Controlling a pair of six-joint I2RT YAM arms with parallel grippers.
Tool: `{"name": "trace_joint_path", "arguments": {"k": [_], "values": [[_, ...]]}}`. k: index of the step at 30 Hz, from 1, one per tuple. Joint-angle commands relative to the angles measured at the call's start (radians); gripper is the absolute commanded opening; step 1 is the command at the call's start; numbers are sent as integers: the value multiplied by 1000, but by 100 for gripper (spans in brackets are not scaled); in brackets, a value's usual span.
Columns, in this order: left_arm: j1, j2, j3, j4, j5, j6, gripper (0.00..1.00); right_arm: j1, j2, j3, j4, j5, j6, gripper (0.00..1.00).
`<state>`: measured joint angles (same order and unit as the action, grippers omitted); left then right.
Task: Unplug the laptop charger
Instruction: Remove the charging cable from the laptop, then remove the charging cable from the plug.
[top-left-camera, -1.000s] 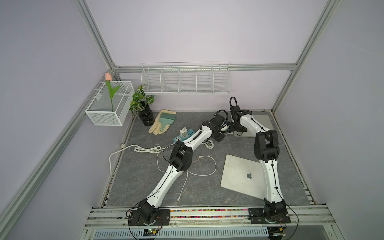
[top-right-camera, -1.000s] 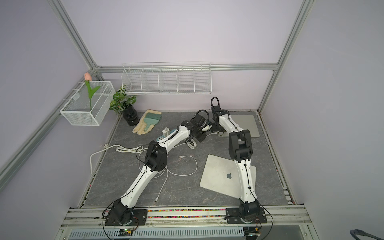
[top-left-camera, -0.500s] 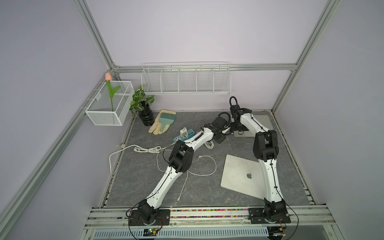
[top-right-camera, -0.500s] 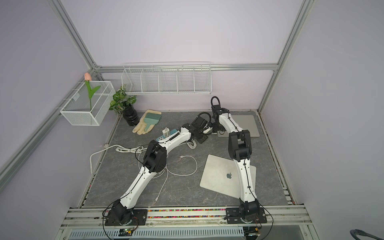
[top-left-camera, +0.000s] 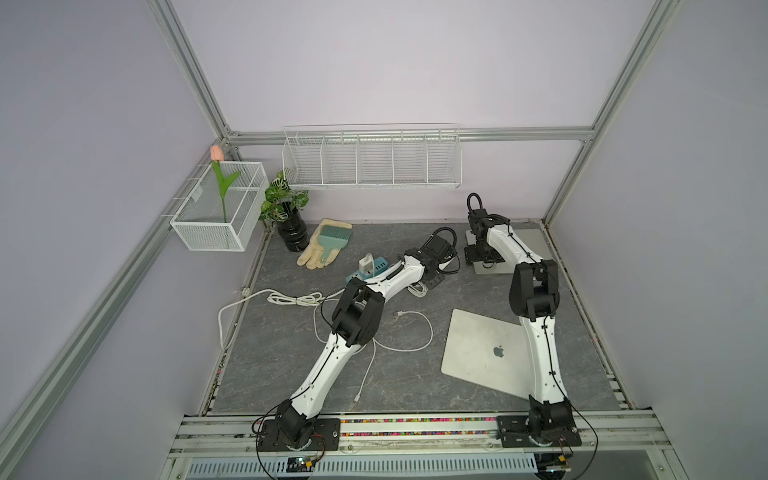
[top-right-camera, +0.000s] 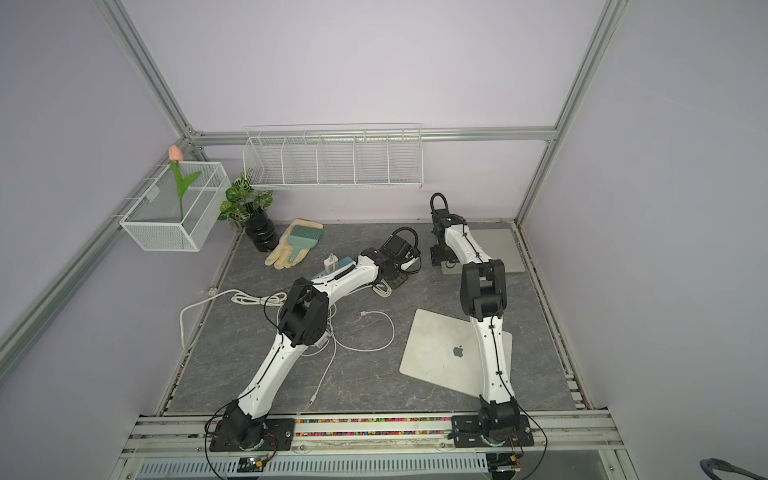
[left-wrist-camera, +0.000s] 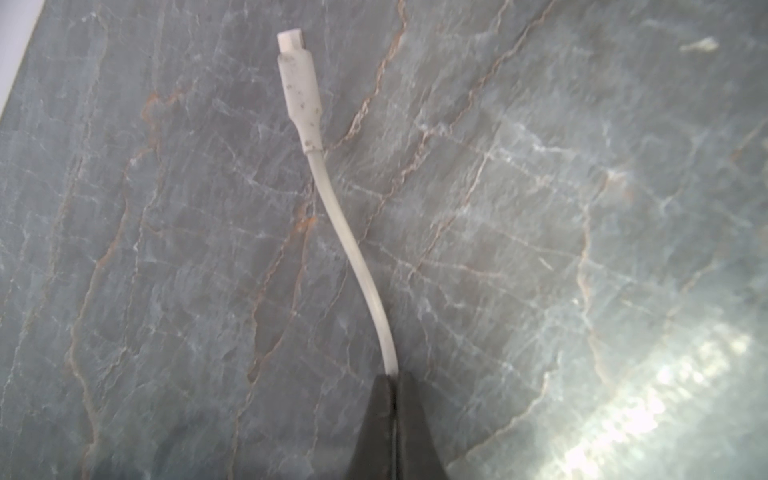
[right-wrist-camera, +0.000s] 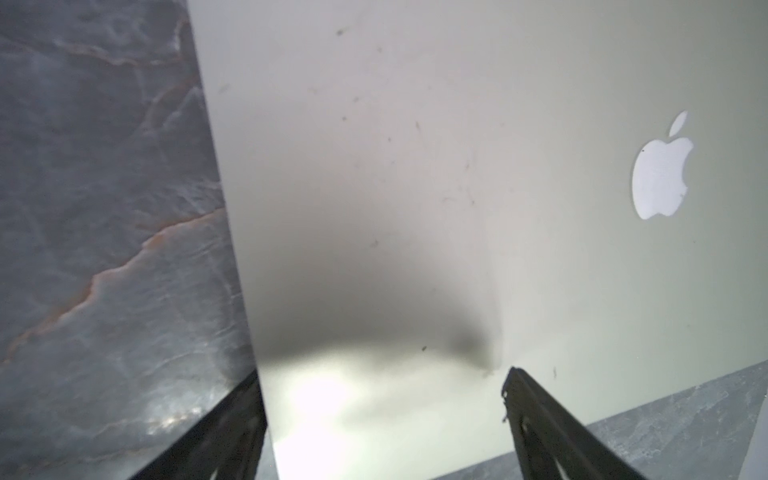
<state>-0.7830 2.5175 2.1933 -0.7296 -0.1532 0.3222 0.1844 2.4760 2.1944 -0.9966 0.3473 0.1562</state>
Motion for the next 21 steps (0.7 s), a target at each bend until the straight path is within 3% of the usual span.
{"name": "trace_joint_path", "arguments": {"k": [1,5,7,9,14,17,21], "values": [[11,-97,-30,-22,24,-41,0,1,-67,-88,-2,-39,-8,89],[12,-184,-56,29,37,-104,4,15,-176,-173,100,-90,0,89],[11,-216,-56,53,39,-130,39,29,-221,-208,131,-101,6,89],[13,-243,-50,57,34,-157,53,52,-258,-220,143,-120,11,89],[50,-414,-169,150,46,-297,55,115,-357,-272,212,-205,-11,89],[120,-591,-356,281,116,-432,54,151,-393,-274,240,-291,-9,88],[257,-828,-688,478,107,-633,57,219,-409,-250,272,-378,-29,87]]}}
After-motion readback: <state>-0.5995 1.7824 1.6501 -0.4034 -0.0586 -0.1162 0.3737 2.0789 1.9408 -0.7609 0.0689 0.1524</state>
